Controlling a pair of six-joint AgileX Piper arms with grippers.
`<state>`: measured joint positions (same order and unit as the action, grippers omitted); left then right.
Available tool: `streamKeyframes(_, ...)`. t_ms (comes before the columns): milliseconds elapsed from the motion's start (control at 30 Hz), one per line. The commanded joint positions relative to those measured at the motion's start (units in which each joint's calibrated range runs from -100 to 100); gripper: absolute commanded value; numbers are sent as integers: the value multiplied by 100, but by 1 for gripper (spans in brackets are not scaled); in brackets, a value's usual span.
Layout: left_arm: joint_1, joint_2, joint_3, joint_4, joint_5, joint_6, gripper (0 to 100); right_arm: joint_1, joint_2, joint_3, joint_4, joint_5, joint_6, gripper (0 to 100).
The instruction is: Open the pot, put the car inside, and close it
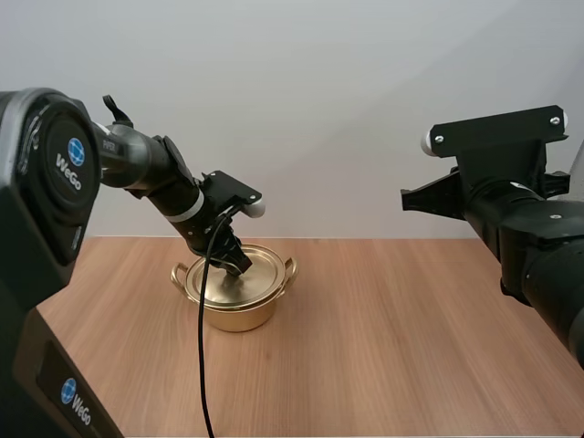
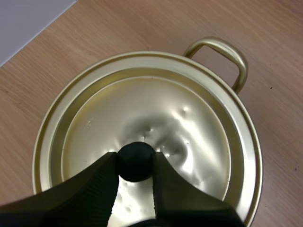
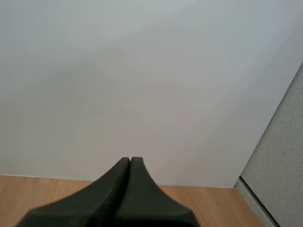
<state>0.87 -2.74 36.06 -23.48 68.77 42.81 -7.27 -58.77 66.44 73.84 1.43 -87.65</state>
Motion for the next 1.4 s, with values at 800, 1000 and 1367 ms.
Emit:
streamKeyframes(800,-2,-1441,162,-970,-1123,306,100,-3,95,-1,3,271,6,0)
streamKeyframes(1000,-2,-2961,162,-2757,-1166,630,100,-3,108,-1,3,487,6,0)
streamKeyframes(1367,457,-5859,178,-1629,-1149,-1139,100,-3,355,-1,-166,768,6,0)
